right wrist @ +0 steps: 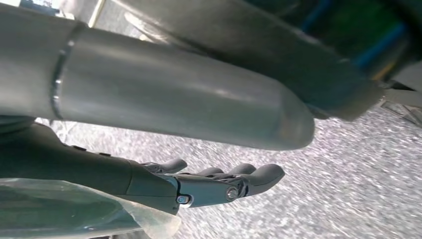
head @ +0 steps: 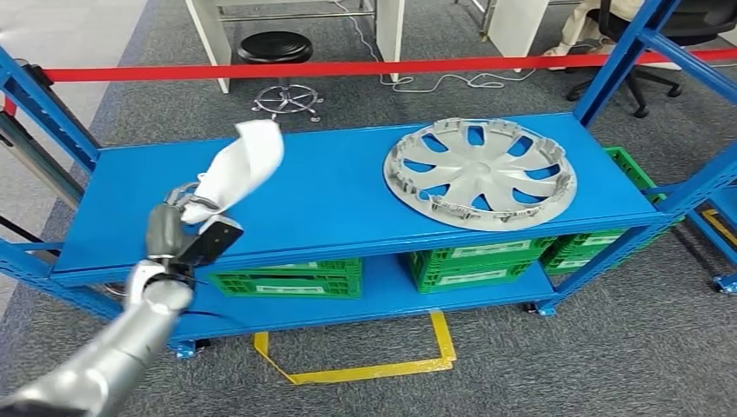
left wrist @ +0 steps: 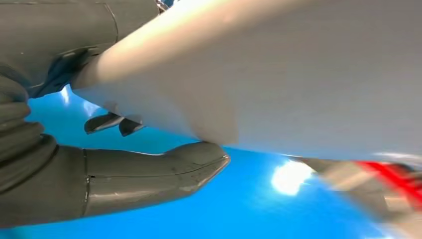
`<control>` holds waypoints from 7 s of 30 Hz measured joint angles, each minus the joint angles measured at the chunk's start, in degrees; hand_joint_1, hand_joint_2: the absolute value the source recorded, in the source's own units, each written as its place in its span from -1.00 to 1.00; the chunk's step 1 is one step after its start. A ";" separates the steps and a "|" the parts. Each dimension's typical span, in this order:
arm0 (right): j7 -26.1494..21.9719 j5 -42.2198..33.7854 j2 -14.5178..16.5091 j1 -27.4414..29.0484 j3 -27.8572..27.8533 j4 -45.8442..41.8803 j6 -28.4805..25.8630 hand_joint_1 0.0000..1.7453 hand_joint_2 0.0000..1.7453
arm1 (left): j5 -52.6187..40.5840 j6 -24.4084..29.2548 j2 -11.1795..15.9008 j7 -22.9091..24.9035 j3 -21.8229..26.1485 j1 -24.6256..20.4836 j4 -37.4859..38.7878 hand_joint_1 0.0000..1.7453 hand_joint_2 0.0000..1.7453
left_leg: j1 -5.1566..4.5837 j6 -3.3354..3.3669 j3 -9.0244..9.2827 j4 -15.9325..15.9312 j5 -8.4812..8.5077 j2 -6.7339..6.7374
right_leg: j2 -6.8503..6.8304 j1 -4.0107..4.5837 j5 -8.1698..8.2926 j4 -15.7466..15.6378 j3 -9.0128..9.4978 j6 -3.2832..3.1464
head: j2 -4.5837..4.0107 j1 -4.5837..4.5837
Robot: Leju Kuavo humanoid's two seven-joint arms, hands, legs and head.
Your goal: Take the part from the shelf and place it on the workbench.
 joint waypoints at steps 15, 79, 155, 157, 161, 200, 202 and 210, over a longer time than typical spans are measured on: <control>0.22 -1.59 0.99 1.33 -3.65 0.00 -2.47 -1.00 -1.00 | 31.94 -16.27 -3.44 -4.49 1.05 28.36 -45.91 1.00 1.00 | 0.06 -0.01 -0.10 -0.07 -0.08 0.16 | 0.12 0.09 -0.06 0.01 -0.20 0.01 | 0.00 -0.02; -15.93 -5.28 1.42 2.86 -14.00 -0.53 -6.68 -1.00 -1.00 | 41.17 -31.22 -6.73 -6.86 5.53 46.14 -62.22 1.00 1.00 | -0.41 -0.36 -4.06 -0.07 4.39 0.77 | -1.35 0.28 -3.59 -2.46 5.63 -0.31 | 0.00 0.78; -23.26 -6.02 5.19 3.88 -29.79 -4.02 -2.64 -1.00 -1.00 | 36.61 -32.30 -9.59 -5.79 18.72 46.58 -62.03 1.00 1.00 | 1.03 -0.61 0.98 -0.17 -0.49 -3.31 | 6.20 0.24 1.39 -0.01 -1.69 -0.06 | 0.00 0.55; -22.85 -6.25 5.32 4.33 -30.46 -4.46 -2.15 -1.00 -1.00 | 36.17 -32.12 -9.69 -5.50 18.01 46.22 -62.03 1.00 1.00 | 1.12 0.24 1.02 -0.70 -0.15 -1.90 | 4.30 0.30 0.07 1.73 -3.04 0.53 | 0.00 0.80; -20.02 -5.24 6.13 4.58 -31.88 -6.07 -0.44 -1.00 -1.00 | 35.05 -30.51 -9.56 -5.23 16.24 45.90 -61.86 1.00 1.00 | 0.84 0.90 0.85 -0.90 -0.08 1.58 | -0.52 0.25 -6.65 15.06 -9.46 1.36 | 0.00 1.29; -20.79 -4.14 8.38 1.61 -40.94 -7.69 -1.00 -1.00 -1.00 | 35.03 -30.46 -6.64 -4.69 10.37 45.12 -60.34 1.00 1.00 | 0.32 -0.79 1.36 -0.33 -0.98 6.56 | -4.38 0.90 1.08 0.48 -2.12 -0.43 | 0.00 1.51; -20.77 -4.24 8.39 1.67 -41.18 -7.66 -1.19 -1.00 -1.00 | 35.34 -30.83 -6.56 -4.54 10.27 45.02 -60.31 1.00 1.00 | 0.56 -1.53 1.49 0.06 -1.59 5.90 | -3.21 0.74 1.36 0.21 -2.07 -1.12 | 0.00 1.47; -20.83 -4.88 8.37 1.07 -42.00 -7.37 -1.38 -1.00 -1.00 | 35.67 -31.58 -6.15 -4.25 9.85 44.76 -59.21 1.00 1.00 | 0.79 -1.61 -3.83 12.07 -5.36 -0.13 | 2.91 0.75 1.83 0.05 -1.61 -2.18 | 0.00 0.94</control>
